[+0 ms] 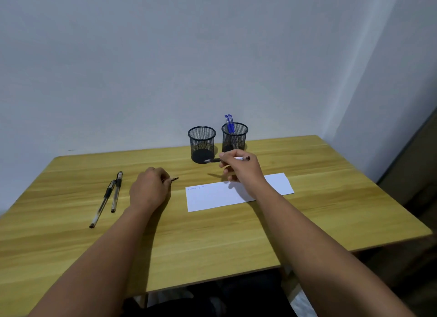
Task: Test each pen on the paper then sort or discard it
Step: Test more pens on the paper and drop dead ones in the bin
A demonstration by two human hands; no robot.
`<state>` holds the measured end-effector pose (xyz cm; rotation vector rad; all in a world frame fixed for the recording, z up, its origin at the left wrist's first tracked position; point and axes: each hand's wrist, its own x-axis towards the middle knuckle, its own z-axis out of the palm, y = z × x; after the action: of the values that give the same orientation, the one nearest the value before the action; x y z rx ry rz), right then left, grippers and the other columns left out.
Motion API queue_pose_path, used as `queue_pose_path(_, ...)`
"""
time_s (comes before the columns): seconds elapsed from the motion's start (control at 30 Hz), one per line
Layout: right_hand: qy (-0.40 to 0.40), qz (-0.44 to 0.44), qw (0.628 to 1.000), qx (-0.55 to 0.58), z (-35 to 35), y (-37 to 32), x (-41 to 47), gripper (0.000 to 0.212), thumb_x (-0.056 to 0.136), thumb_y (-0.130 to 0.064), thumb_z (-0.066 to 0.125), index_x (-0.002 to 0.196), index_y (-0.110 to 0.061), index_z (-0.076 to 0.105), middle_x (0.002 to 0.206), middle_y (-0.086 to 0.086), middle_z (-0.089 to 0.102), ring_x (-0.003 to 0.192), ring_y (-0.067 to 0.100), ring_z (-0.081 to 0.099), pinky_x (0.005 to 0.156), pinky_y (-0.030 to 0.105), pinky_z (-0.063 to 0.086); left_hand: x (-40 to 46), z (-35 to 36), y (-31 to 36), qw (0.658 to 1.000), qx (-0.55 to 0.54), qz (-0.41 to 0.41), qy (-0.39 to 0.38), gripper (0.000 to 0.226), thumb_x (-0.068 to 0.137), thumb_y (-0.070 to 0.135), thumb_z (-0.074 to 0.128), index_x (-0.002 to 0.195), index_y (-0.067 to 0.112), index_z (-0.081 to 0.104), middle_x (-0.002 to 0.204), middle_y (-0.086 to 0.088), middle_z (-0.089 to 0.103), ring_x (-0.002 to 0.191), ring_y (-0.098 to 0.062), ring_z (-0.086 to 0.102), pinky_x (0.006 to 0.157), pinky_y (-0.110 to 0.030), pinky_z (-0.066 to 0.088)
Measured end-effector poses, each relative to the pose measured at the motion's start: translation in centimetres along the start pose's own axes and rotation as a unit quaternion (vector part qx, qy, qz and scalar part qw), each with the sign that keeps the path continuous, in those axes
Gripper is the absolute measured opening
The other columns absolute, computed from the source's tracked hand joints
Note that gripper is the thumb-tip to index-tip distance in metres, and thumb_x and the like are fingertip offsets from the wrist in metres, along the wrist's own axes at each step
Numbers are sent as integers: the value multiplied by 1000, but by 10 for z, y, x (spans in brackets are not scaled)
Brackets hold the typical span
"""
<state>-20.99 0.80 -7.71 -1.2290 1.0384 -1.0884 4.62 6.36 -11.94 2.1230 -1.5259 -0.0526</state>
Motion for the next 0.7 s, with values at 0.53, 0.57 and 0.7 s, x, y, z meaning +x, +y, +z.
queue_pose_path(0.53, -62, -38, 995, -62, 1, -2, -15, 5, 94, -14, 81, 92, -10, 81, 85, 10, 82, 59, 11, 64, 52, 21, 53, -13, -32, 35, 966, -242, 58, -73, 11, 96, 17, 65, 97, 24, 74, 93, 6, 71, 79, -16, 67, 73, -32, 53)
queue_pose_path(0.57, -63, -39, 995, -61, 0, -3, -15, 5, 95, -14, 80, 92, -10, 80, 85, 10, 82, 59, 12, 64, 52, 21, 53, -13, -33, 37, 964, -247, 62, -76, 10, 96, 17, 65, 97, 23, 74, 94, 5, 71, 80, -18, 68, 72, -32, 52)
queue_pose_path(0.7, -79, -40, 995, -50, 0, -4, -15, 5, 95, -14, 80, 93, -10, 80, 86, 9, 82, 60, 12, 65, 52, 21, 53, -13, -36, 40, 957, -267, 72, -86, 10, 96, 17, 66, 97, 22, 75, 92, 2, 72, 79, -21, 67, 68, -27, 50)
